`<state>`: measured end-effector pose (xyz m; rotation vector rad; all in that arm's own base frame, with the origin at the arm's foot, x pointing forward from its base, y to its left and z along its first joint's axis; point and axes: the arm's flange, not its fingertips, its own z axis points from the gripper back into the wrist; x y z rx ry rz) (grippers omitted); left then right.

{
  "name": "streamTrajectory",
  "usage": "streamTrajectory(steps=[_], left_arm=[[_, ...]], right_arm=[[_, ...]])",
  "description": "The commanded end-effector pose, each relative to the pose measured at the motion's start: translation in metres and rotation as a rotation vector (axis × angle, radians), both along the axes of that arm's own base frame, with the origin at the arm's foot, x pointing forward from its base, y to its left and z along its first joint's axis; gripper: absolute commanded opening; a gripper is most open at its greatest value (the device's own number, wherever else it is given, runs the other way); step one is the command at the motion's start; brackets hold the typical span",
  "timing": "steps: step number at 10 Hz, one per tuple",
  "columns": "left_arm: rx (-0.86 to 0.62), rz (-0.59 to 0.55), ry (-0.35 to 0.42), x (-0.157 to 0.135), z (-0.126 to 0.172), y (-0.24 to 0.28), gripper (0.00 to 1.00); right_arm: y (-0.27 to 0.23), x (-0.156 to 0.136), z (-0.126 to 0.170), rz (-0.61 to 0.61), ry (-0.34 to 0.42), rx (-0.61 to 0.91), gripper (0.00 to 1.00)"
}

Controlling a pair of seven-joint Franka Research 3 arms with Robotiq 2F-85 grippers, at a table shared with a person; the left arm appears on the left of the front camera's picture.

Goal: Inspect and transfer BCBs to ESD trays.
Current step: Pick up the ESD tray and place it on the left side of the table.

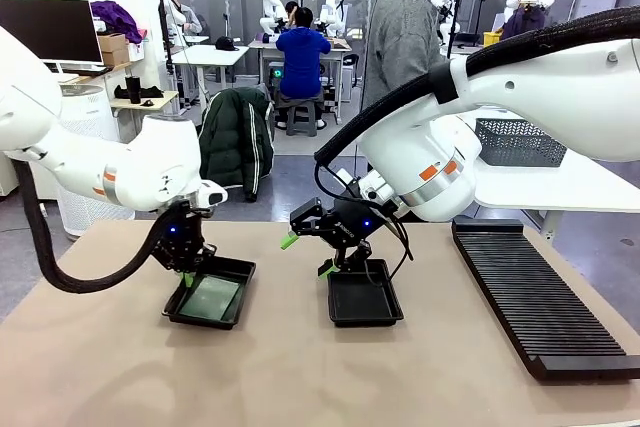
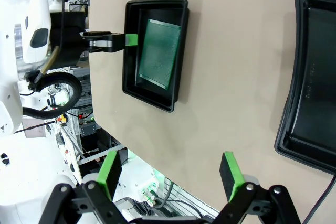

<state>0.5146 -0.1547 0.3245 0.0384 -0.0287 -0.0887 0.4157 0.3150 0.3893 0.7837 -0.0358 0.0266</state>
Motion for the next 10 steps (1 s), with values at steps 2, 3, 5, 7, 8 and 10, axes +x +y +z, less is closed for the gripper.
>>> streamTrajectory(steps=[2, 3, 5, 7, 8, 10], left_arm=[[-0.015, -0.002, -0.004, -0.01, 0.002, 0.043, 0.03], [-0.021, 0.001, -0.007, -0.011, 0.003, 0.058, 0.03], [-0.021, 0.009, -0.006, -0.013, 0.005, 0.093, 0.03], [-0.032, 0.03, -0.006, -0.017, 0.008, 0.128, 0.03], [-0.033, 0.041, -0.006, -0.02, 0.009, 0.145, 0.03], [-0.058, 0.07, 0.005, -0.022, 0.008, 0.181, 0.03]], right_arm=[[0.001, 0.0, -0.001, -0.011, 0.003, -0.006, 1.0], [0.001, 0.0, -0.001, -0.011, 0.003, -0.006, 1.0], [0.001, 0.0, -0.001, -0.011, 0.003, -0.006, 1.0], [0.001, 0.0, -0.001, -0.011, 0.003, -0.006, 1.0], [0.001, 0.0, -0.001, -0.011, 0.003, -0.006, 1.0], [0.001, 0.0, -0.001, -0.011, 0.003, -0.006, 1.0]])
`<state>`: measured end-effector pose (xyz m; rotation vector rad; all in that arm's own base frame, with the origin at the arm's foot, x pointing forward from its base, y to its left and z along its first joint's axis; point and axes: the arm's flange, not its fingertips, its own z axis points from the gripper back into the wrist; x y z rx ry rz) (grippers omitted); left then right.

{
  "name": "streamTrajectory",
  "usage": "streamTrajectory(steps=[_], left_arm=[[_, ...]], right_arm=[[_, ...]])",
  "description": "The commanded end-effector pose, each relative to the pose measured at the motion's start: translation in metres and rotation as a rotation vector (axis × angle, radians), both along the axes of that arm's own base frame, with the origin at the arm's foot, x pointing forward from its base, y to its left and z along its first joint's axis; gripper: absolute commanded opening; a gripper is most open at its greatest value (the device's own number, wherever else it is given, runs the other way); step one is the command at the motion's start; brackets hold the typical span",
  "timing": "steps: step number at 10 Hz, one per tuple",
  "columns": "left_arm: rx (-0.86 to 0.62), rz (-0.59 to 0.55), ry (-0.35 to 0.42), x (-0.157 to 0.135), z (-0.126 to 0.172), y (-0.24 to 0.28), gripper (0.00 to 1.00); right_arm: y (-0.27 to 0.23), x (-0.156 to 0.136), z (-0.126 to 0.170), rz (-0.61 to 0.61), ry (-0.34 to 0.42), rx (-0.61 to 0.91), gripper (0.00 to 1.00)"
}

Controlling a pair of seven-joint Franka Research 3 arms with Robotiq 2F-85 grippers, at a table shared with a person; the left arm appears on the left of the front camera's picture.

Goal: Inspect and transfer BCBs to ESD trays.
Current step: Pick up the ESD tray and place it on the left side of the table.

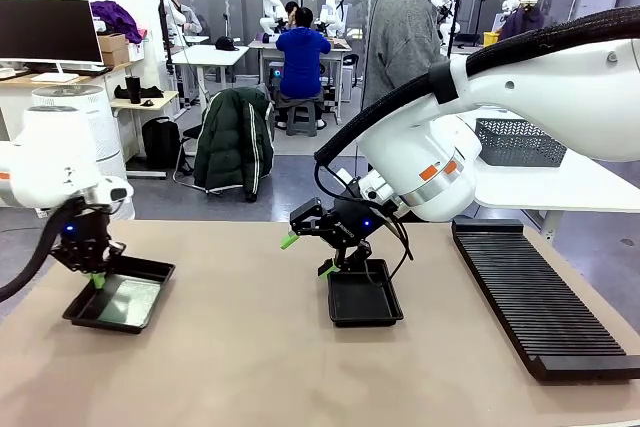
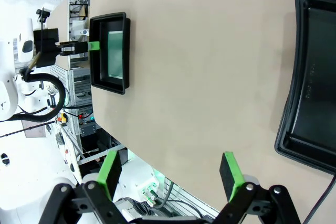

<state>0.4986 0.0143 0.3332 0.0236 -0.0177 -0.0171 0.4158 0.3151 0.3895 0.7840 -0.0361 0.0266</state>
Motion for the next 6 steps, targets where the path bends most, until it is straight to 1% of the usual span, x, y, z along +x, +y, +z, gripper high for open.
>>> streamTrajectory(steps=[1, 4, 6], left_arm=[[-0.047, -0.004, -0.006, -0.006, -0.002, 0.025, 0.03], [-0.059, -0.006, -0.007, -0.006, -0.003, 0.055, 0.03], [-0.064, -0.007, -0.009, -0.005, -0.004, 0.059, 0.03]], right_arm=[[0.0, -0.001, -0.001, -0.01, 0.003, -0.006, 1.0], [0.0, -0.001, -0.001, -0.01, 0.003, -0.006, 1.0], [0.0, -0.001, -0.001, -0.01, 0.003, -0.006, 1.0]])
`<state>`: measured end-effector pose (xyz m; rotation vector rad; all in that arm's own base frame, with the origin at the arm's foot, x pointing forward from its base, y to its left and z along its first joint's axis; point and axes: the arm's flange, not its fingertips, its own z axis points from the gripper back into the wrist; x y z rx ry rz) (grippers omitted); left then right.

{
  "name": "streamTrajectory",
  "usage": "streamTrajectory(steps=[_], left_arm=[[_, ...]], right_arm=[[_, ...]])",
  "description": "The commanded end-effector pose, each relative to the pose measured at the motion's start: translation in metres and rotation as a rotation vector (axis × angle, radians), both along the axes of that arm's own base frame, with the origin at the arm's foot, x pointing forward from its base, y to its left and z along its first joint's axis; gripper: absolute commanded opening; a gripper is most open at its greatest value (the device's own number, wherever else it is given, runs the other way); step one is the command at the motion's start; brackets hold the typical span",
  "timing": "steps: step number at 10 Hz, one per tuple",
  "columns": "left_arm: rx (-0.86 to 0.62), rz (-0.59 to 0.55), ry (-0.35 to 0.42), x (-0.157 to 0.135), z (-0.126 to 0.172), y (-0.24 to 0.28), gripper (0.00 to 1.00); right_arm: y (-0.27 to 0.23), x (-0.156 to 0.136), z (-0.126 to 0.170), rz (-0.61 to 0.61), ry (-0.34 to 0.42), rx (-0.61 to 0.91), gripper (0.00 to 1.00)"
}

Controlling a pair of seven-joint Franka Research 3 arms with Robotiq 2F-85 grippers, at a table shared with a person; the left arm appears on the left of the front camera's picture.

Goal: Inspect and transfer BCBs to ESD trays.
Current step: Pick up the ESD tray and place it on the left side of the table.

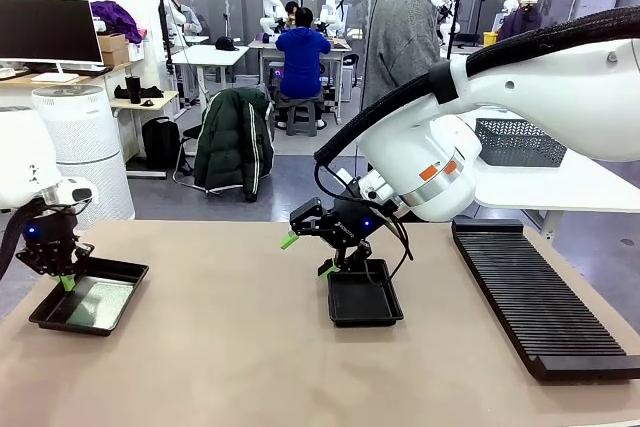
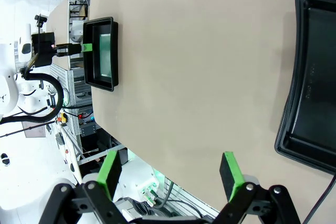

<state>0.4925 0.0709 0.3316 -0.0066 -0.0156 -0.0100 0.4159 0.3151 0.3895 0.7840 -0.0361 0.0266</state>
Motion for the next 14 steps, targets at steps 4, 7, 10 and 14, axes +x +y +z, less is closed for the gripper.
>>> streamTrajectory(steps=[4, 7, 10, 14], left_arm=[[-0.002, 0.002, 0.001, 0.0, 0.0, 0.0, 0.03], [-0.005, 0.003, 0.003, 0.0, -0.002, -0.001, 0.61], [0.027, 0.008, 0.004, -0.003, 0.006, -0.007, 0.63], [0.042, 0.021, 0.006, -0.005, 0.017, -0.008, 1.0]], right_arm=[[0.0, -0.001, -0.001, -0.01, 0.003, -0.006, 1.0], [0.0, -0.001, -0.001, -0.01, 0.003, -0.006, 1.0], [0.0, -0.001, -0.001, -0.01, 0.003, -0.006, 1.0], [0.0, -0.001, -0.001, -0.01, 0.003, -0.006, 1.0]])
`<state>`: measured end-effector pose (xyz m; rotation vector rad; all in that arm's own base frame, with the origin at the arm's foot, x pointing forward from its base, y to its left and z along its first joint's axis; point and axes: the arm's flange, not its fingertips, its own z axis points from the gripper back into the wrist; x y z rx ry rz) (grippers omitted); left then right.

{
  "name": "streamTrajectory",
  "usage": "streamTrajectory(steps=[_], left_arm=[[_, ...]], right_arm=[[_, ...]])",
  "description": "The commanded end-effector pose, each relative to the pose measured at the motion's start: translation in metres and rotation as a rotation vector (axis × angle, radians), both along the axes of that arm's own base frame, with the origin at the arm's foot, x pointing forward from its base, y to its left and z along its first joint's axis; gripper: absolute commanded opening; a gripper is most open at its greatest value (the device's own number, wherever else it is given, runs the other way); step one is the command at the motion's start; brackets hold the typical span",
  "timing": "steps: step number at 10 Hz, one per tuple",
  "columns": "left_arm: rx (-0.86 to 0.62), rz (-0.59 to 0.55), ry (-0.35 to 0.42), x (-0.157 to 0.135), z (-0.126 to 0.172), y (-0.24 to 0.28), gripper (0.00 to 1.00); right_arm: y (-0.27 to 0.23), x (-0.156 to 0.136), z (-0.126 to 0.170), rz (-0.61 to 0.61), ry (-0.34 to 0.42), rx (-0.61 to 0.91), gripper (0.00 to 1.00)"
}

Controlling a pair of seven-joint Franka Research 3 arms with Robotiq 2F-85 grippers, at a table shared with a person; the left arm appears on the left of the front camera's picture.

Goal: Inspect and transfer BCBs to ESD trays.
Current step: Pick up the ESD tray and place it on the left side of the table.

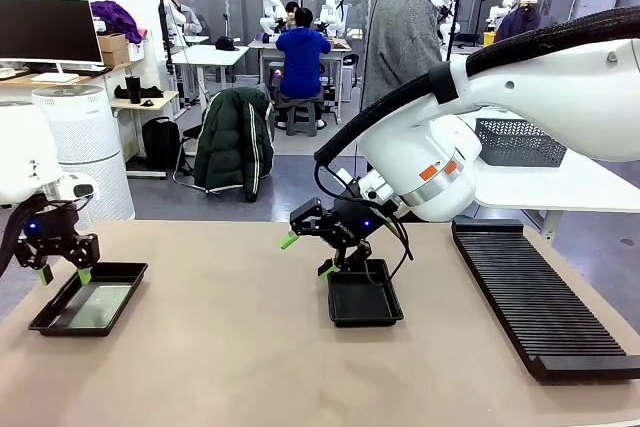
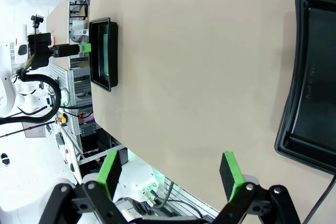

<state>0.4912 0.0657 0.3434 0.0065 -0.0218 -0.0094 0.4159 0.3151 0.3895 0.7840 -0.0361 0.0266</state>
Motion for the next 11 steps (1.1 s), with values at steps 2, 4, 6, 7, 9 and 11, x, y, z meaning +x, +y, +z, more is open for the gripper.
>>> streamTrajectory(steps=[2, 4, 6, 7, 9, 11], left_arm=[[0.041, 0.031, 0.01, -0.01, 0.019, -0.003, 1.0], [0.036, 0.029, -0.013, -0.024, 0.05, -0.004, 1.0], [0.021, 0.01, -0.019, -0.041, 0.086, -0.007, 1.0], [0.021, 0.01, -0.026, -0.048, 0.101, -0.01, 1.0], [0.035, 0.018, -0.026, -0.058, 0.124, -0.015, 1.0], [0.056, 0.023, -0.034, -0.061, 0.136, -0.019, 1.0]], right_arm=[[0.0, -0.001, -0.001, -0.01, 0.003, -0.006, 1.0], [0.0, -0.001, -0.001, -0.01, 0.003, -0.006, 1.0], [0.0, -0.001, -0.001, -0.01, 0.003, -0.006, 1.0], [0.0, -0.001, -0.001, -0.01, 0.003, -0.006, 1.0], [0.0, -0.001, -0.001, -0.01, 0.003, -0.006, 1.0], [0.0, -0.001, -0.001, -0.01, 0.003, -0.006, 1.0]])
